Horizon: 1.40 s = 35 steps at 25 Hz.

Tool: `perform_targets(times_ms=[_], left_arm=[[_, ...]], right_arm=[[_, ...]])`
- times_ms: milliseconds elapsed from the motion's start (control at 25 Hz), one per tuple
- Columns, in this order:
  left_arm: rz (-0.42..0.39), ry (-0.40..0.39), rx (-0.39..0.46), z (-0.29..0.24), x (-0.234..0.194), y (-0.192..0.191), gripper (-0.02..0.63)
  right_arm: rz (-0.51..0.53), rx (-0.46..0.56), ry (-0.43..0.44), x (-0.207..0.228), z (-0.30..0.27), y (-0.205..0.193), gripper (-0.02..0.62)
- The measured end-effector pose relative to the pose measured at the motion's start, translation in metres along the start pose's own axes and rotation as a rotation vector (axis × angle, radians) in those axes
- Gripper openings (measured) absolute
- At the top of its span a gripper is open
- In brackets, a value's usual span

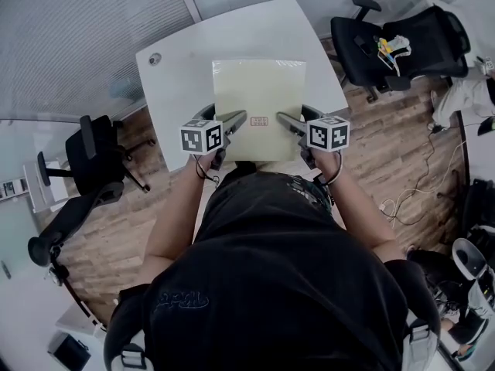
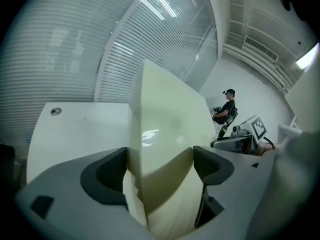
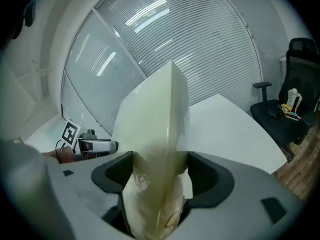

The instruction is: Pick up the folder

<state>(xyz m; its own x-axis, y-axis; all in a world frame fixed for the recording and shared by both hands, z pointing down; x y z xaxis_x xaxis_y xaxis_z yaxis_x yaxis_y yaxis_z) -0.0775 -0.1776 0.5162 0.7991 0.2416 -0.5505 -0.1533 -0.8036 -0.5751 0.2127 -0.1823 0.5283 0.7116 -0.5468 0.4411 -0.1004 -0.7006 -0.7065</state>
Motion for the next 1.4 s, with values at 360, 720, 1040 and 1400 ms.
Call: perform_targets(times_ms=[360,720,1040,1400], left_arm=[[0.007,0.045,0.030,0.021,0.053,-0.058,0.416],[0.069,0.128,0.045,0.063,0.085,-0.130,0.416],[0.064,0.118,0.074,0.107,0.084,-0.166,0.416],[0.042,0.103,0.090,0.140,0.080,-0.178,0.416]], right_arm=[[0.037,-0.012,0.045,-0.005,0.054,-0.041,0.334],[0.049,-0.050,0.146,-0.028,0.083,-0.091,0.333],[0.074,-0.030,0.142,-0.074,0.097,-0.118,0.334],[0.074,-0.015,0.123,-0.111,0.104,-0.129,0.334]])
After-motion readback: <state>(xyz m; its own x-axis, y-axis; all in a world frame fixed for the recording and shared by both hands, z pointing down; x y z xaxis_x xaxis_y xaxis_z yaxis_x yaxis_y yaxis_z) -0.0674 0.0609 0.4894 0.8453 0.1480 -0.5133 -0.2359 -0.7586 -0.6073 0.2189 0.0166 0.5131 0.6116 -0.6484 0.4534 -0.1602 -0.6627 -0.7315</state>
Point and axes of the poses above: the fingertips, and each gripper's own axes: z backward along the fingers, x to its right, y out of its top, the point moved 10 cm from there along z, backward along the fingers, and after that the axes turned 9 degrees about z, right-handed, at the moved point
